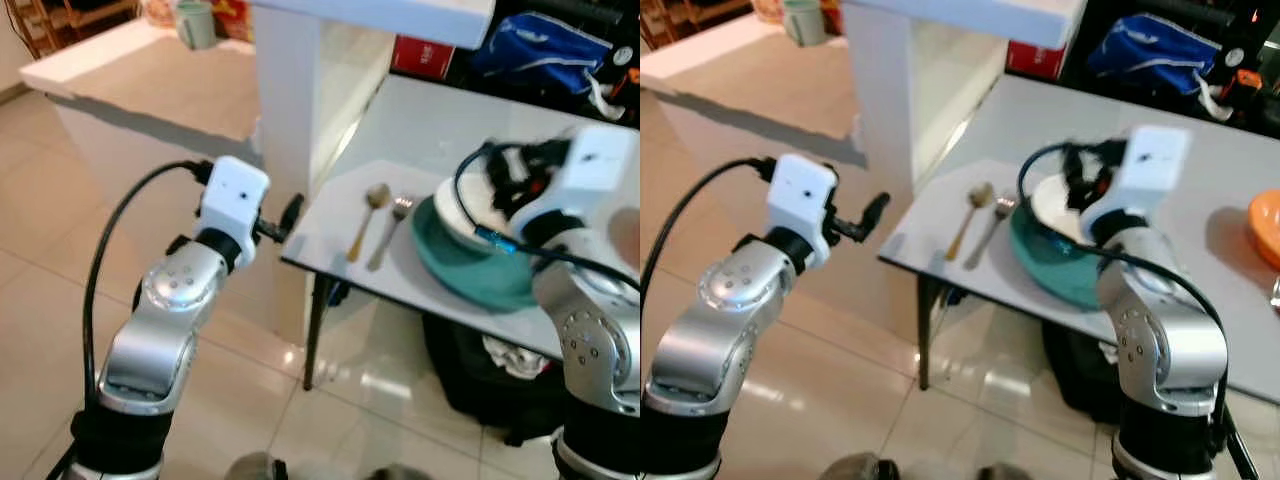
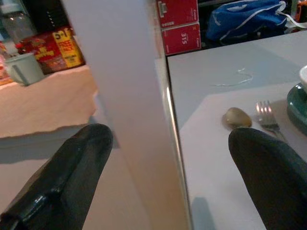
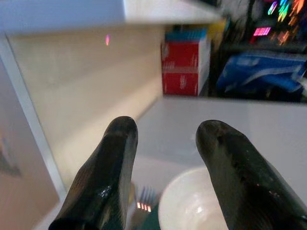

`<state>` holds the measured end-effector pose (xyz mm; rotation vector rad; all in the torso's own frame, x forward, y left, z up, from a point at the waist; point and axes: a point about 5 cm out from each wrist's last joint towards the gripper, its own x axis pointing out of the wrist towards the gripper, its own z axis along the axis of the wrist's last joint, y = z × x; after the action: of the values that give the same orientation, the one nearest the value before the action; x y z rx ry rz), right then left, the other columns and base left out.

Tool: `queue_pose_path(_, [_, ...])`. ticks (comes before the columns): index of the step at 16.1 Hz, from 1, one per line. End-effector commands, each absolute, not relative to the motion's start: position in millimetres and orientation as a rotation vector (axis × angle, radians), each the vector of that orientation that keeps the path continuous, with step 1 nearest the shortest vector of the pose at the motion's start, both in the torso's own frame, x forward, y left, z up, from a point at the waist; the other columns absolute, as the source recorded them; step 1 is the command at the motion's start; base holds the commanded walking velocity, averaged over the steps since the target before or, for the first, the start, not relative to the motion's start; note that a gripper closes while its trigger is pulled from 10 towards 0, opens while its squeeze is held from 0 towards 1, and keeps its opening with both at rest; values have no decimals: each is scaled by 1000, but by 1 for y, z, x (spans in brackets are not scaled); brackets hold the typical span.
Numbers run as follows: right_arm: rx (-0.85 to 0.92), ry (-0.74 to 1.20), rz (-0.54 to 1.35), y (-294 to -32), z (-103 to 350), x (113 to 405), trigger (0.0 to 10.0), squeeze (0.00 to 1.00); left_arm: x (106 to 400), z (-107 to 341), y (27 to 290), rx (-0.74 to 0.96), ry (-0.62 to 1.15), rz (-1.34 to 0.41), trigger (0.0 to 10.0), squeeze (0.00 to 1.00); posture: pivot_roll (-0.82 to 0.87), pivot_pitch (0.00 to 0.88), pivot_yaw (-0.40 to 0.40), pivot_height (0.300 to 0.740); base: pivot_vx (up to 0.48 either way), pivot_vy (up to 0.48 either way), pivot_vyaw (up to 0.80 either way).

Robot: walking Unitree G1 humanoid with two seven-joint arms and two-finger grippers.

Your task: Setting the table

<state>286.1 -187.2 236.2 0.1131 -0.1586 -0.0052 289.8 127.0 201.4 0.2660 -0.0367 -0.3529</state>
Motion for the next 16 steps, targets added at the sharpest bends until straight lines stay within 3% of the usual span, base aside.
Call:
queue_pose_path(1, [113, -205, -40, -195, 237, 282, 10000, 0, 290, 201, 120, 278, -46, -373, 10000, 0, 67, 35, -30, 740, 0, 480, 0])
queue_pose_path(7, [80, -178, 37, -161, 207, 275, 10000, 0, 291, 206, 108, 279, -91, -387, 10000, 0, 77, 30, -34, 740, 0, 480, 0])
queue_pose_path(16, [53, -116, 54, -150, 189, 280, 10000, 0, 292, 209, 109, 214, -108, -331, 10000, 0, 76, 33, -36, 740, 0, 480, -606])
